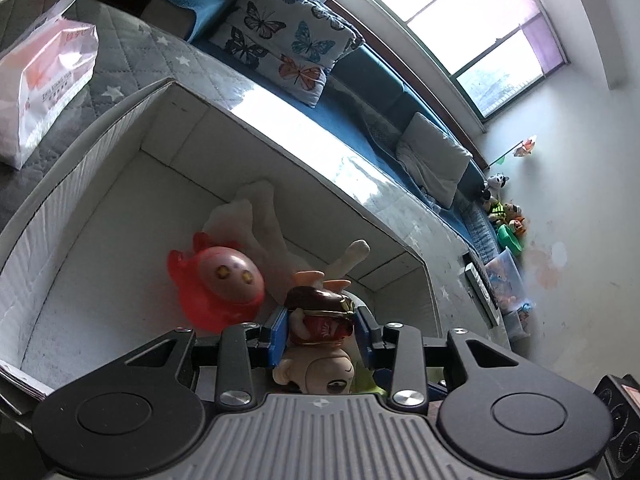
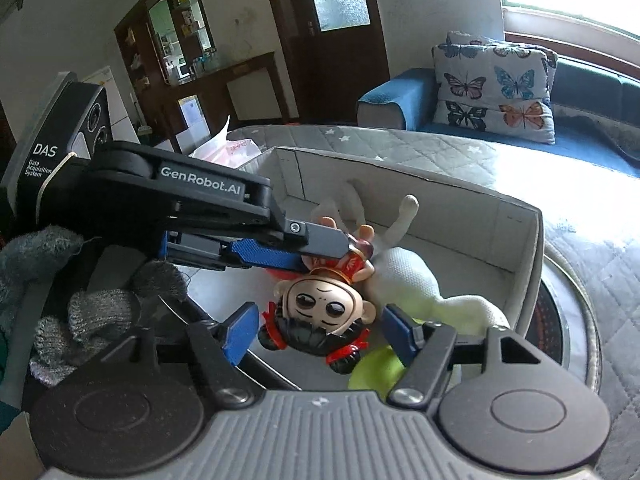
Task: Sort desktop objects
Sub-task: 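Lift the cartoon doll and carry it over the box, then open the left gripper to drop the doll and withdraw, then move the left gripper to the tan peanut toy and grasp it, then lift the peanut toy and carry it toward the box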
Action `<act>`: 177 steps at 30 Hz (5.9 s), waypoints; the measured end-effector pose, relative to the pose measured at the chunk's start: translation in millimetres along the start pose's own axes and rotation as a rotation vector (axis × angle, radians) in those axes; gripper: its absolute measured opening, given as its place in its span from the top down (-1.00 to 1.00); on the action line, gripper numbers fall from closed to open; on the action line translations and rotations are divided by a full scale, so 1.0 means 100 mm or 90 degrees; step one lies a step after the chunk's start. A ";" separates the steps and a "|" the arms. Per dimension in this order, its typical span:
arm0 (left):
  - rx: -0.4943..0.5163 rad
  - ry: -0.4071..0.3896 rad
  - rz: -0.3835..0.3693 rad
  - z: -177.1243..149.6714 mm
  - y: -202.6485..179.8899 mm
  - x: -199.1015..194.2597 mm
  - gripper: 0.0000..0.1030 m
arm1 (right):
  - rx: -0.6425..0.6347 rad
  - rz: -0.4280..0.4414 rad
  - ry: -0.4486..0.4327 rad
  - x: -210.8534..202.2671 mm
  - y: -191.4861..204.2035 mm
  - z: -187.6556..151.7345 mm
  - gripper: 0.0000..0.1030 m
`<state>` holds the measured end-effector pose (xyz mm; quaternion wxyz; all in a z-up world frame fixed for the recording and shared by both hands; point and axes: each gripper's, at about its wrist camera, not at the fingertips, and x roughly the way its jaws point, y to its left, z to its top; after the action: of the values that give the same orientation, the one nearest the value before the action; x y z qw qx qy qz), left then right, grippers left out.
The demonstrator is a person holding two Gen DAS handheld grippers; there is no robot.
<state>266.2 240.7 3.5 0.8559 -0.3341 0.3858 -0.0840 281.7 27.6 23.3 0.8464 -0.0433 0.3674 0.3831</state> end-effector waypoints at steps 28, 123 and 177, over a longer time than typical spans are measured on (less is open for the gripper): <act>0.064 -0.050 0.033 -0.34 -0.40 -0.40 0.27 | -0.058 -0.056 -0.107 -0.98 0.15 -0.47 -0.53; 0.123 0.099 -0.055 -1.68 -1.56 0.74 0.23 | 0.057 -0.160 -0.067 -1.55 -1.00 -1.65 0.07; 0.168 0.027 0.047 -2.08 -1.20 -0.23 0.24 | 0.022 -0.108 -0.052 -1.48 -0.09 -1.81 0.19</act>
<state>114.9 52.4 -5.9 0.8867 -0.2022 0.4012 -0.1095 116.7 -134.5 -13.4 0.8907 -0.0435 0.3340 0.3052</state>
